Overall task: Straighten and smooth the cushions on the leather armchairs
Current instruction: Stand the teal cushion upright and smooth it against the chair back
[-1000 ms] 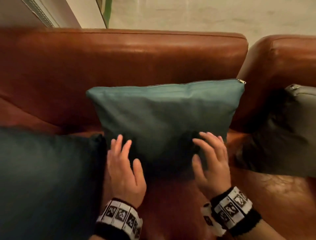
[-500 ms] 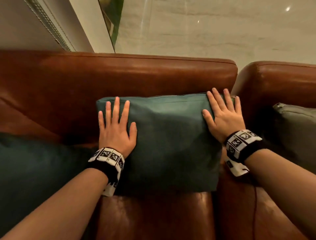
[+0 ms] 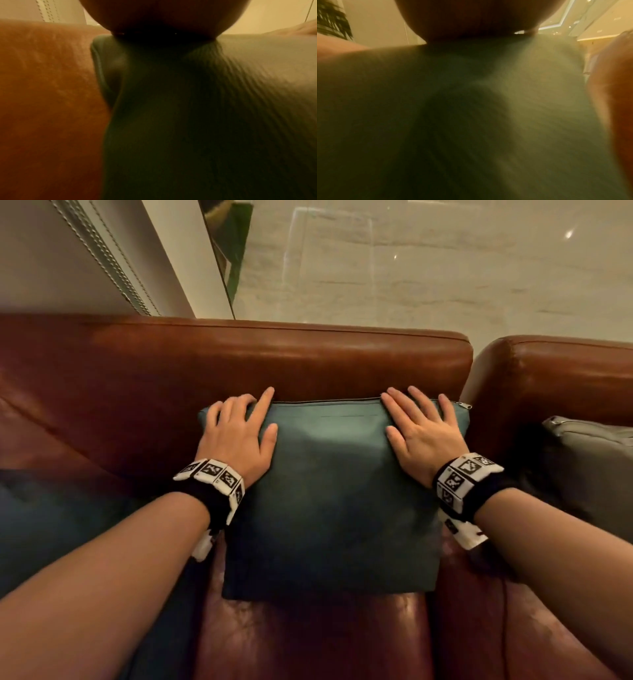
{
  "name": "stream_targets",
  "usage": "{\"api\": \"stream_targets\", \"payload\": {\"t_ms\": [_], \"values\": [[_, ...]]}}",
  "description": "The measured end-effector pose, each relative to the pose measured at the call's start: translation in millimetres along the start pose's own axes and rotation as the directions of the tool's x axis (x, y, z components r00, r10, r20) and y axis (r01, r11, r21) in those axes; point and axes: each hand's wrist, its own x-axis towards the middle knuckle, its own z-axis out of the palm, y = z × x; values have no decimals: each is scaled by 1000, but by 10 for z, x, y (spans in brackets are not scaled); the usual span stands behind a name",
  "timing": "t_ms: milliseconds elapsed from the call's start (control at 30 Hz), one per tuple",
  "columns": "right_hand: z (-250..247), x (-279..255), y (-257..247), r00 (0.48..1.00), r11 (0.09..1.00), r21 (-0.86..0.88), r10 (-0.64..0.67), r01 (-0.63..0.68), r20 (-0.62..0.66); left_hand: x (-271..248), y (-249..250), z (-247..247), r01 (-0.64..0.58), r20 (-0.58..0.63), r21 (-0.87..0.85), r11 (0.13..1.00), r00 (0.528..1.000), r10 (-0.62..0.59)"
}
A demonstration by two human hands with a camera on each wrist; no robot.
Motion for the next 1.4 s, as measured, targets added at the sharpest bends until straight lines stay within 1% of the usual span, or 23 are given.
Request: {"api": "stream_targets", "payload": {"t_ms": [67, 100, 133, 233, 333, 467, 567, 667, 733, 767, 800, 833, 867, 900, 933, 967, 1000, 1067, 1133, 1167, 1233, 1300, 1400], "values": [[-65, 103, -137, 998, 999, 36, -4, 6, -55, 104, 121, -30, 80, -28, 9, 997, 996, -80], [-87, 173, -195, 997, 998, 64, 21, -16, -68, 141, 172, -43, 118, -24, 2, 993, 993, -118], [-126, 250, -236, 998, 995, 88, 55, -51, -39, 170, 204, -40, 139, -11, -8, 990, 990, -139], [-214, 427, -246, 990, 983, 144, 95, -109, 103, 220, 184, -47, 132, 4, -105, 986, 991, -133], [-271, 397, -201, 993, 970, 235, 42, -68, 110, 226, 157, -102, 81, 8, -164, 983, 997, -81], [-301, 365, -158, 997, 951, 309, -15, -9, 74, 209, 40, -94, 13, -28, -48, 999, 1000, -14], [-259, 286, 133, 992, 970, 240, 0, -31, 127, 148, -310, -73, 33, -44, 77, 996, 999, -30], [-186, 228, 477, 986, 981, 191, -20, -12, 164, 93, -545, -91, -14, -5, 213, 977, 1000, 15], [-154, 265, 538, 984, 981, 195, -21, -14, 177, 136, -522, -112, -20, 28, 230, 973, 1000, 14], [-140, 280, 528, 985, 981, 195, -10, -24, 172, 150, -489, -111, 1, 18, 183, 983, 1000, -4], [-118, 272, 519, 991, 979, 200, 11, -38, 133, 161, -491, -83, 38, -9, 72, 997, 999, -38], [-92, 231, 529, 996, 970, 231, 58, -71, 62, 153, -502, -74, 100, -26, -115, 988, 994, -103], [-54, 152, 561, 988, 942, 308, 153, -136, -33, 107, -544, -45, 188, -10, -320, 929, 979, -202], [-31, 34, 583, 942, 860, 455, 314, -231, -115, 30, -580, -30, 299, 28, -496, 815, 944, -329], [-18, -86, 589, 860, 724, 611, 493, -321, -132, -63, -610, -3, 397, 79, -618, 678, 890, -449], [26, -194, 572, 769, 559, 721, 636, -410, -56, -180, -608, 39, 470, 133, -676, 568, 835, -533], [121, -283, 545, 697, 404, 771, 713, -493, 72, -292, -571, 101, 520, 188, -691, 503, 800, -570], [325, -354, 443, 625, 181, 768, 706, -614, 334, -449, -416, 225, 569, 279, -702, 429, 773, -570], [426, -332, 330, 519, 8, 731, 709, -683, 477, -458, -241, 283, 573, 289, -751, 330, 733, -616], [449, -313, 301, 479, -35, 728, 731, -684, 486, -418, -181, 287, 571, 273, -767, 294, 704, -656], [455, -312, 307, 441, -69, 776, 790, -627, 426, -334, -172, 310, 562, 226, -778, 280, 666, -711], [409, -345, 347, 408, -114, 827, 828, -550, 386, -274, -247, 347, 570, 221, -781, 257, 636, -739], [355, -393, 364, 408, -153, 851, 826, -502, 389, -256, -284, 399, 550, 213, -800, 239, 632, -745]]}}
